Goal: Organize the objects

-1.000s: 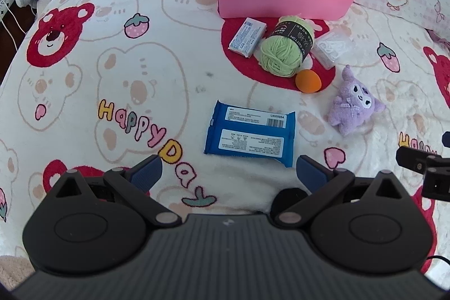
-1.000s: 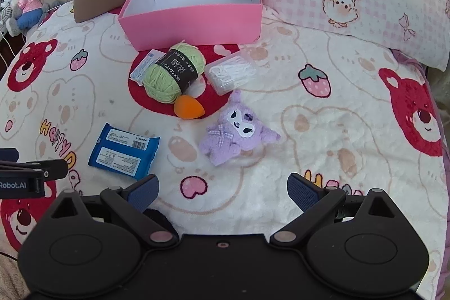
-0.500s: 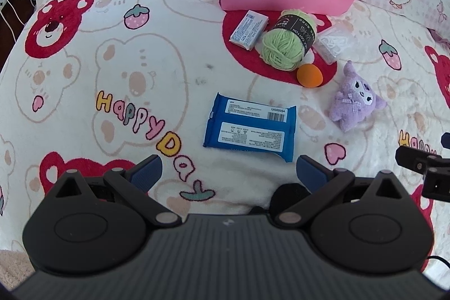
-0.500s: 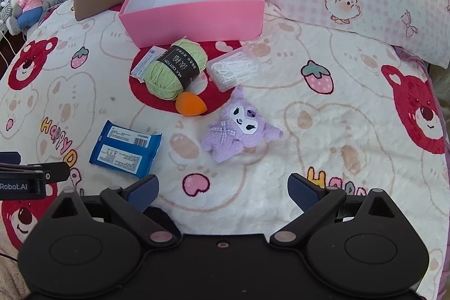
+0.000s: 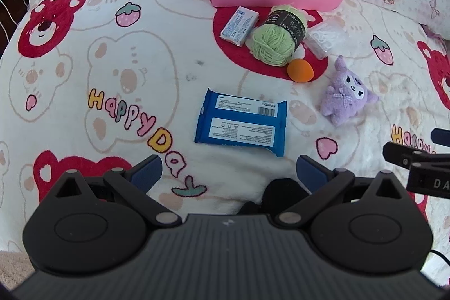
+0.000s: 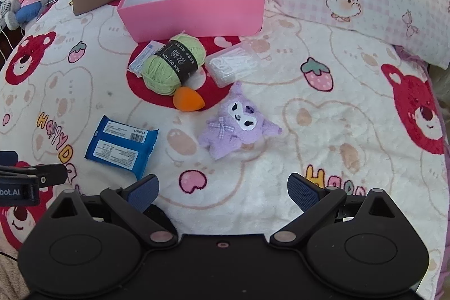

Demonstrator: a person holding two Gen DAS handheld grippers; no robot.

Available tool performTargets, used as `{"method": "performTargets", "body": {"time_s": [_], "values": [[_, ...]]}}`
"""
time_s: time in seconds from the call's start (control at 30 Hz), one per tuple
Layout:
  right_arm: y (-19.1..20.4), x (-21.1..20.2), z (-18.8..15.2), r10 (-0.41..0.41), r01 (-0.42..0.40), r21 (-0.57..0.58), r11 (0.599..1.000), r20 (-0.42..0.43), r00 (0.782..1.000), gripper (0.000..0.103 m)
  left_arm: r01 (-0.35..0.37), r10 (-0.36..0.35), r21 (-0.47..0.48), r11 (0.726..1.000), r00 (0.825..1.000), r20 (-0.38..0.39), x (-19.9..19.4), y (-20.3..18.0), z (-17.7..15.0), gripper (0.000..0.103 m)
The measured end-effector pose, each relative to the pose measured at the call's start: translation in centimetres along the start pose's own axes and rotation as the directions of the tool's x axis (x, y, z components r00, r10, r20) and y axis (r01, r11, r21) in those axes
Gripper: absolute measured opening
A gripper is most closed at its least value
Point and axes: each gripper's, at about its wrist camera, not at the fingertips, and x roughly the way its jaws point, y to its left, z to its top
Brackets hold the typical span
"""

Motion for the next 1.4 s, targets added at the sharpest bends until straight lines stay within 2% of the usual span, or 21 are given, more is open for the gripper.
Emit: {"method": "performTargets", "body": {"time_s": [0.2, 0.5, 1.4], "values": [[0.07, 0.27, -0.01, -0.029, 0.029, -0.018, 0.999, 0.008, 1.000, 0.099, 0.000, 0.000, -0.001, 1.000, 1.000, -0.013, 0.24, -0.10, 0.04, 0.103], [-0.24, -0.04, -0.08, -0.013, 0.014, -0.025, 1.000, 0.036, 0.999, 0.099, 0.000, 0.000, -0.003, 1.000, 1.000, -0.016, 0.20, -0.09, -0.02, 0.103], [-0.24, 0.49, 0.14, -0.005, 0.005, -0.016, 1.000, -0.020, 1.000, 0.100, -0.002, 0.002, -0.014, 1.000, 1.000, -0.021, 0.33, -0.11, -0.68, 0.103]]}}
